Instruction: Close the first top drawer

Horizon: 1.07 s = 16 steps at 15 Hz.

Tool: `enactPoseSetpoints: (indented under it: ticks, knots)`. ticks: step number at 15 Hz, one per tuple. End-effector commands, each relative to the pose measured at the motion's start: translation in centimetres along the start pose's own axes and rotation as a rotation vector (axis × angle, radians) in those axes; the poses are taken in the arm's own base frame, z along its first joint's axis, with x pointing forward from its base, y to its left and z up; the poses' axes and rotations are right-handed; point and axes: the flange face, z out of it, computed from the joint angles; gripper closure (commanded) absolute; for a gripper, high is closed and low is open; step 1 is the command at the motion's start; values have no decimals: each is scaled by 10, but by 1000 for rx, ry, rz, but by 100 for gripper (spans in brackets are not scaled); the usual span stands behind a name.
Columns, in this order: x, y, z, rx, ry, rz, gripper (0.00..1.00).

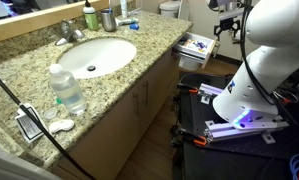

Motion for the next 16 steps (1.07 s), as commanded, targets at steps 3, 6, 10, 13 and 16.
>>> enactPoseSetpoints:
  ticks: [3, 6, 10, 13, 16]
  knots:
    - [11, -43, 36, -87, -17, 104, 0]
    - [12, -59, 36, -20, -35, 148, 0]
    - [8, -51, 16, 222, -23, 189, 0]
    - [0, -51, 16, 376, 4, 198, 0]
    - [-6, -64, 26, 516, 63, 201, 0]
